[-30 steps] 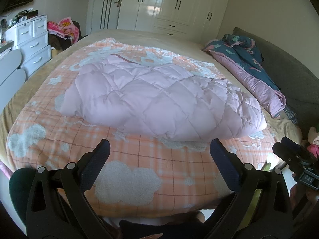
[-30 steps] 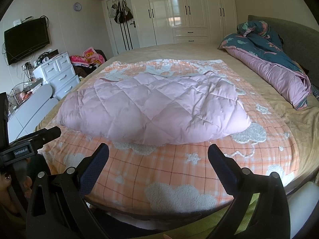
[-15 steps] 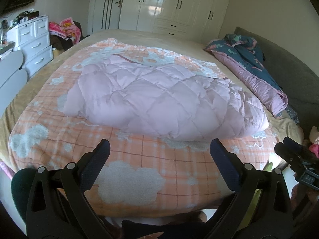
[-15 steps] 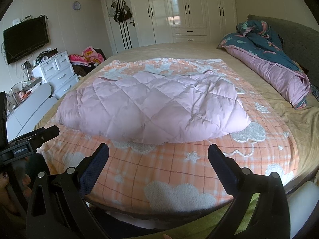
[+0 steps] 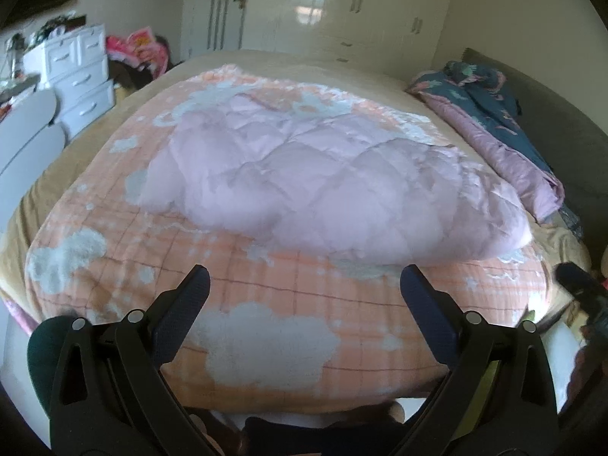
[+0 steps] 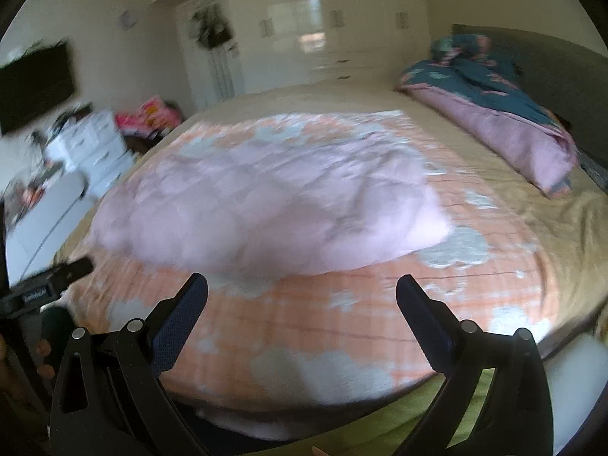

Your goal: Fold large clothes

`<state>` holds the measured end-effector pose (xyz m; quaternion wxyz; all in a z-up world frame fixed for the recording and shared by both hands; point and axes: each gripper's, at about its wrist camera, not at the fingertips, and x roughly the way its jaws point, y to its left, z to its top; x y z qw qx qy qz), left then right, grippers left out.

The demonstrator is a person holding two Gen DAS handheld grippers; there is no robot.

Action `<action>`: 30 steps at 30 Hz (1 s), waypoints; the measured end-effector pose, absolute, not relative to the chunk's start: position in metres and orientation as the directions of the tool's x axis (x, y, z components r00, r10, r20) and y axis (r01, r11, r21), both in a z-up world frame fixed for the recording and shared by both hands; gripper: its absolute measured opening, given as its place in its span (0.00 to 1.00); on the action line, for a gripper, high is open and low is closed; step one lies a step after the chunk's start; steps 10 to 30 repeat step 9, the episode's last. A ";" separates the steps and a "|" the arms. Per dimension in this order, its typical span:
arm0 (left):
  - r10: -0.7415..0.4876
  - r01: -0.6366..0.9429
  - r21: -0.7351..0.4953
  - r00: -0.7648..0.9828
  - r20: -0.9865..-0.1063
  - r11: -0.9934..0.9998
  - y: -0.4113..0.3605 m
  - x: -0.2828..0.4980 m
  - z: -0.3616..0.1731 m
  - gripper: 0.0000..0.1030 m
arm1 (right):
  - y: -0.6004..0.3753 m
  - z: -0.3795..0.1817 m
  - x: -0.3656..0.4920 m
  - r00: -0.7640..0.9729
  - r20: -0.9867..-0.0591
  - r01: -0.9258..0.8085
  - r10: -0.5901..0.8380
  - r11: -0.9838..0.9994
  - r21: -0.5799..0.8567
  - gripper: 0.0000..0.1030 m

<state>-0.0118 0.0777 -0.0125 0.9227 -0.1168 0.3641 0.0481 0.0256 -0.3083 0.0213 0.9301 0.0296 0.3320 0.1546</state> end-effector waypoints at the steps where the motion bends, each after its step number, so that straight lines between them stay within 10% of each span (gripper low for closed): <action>1: 0.008 -0.204 -0.198 0.717 -0.697 0.959 0.089 -0.006 -0.017 0.91 | -0.329 0.021 0.029 0.762 -0.594 -0.205 0.258 0.966 0.157 0.96; 9: 0.291 -0.593 -0.157 0.588 -0.755 0.790 0.273 0.040 -0.041 0.91 | -0.606 -0.059 0.039 0.571 -0.698 0.620 -0.432 0.784 0.022 0.96; 30: 0.291 -0.593 -0.157 0.588 -0.755 0.790 0.273 0.040 -0.041 0.91 | -0.606 -0.059 0.039 0.571 -0.698 0.620 -0.432 0.784 0.022 0.96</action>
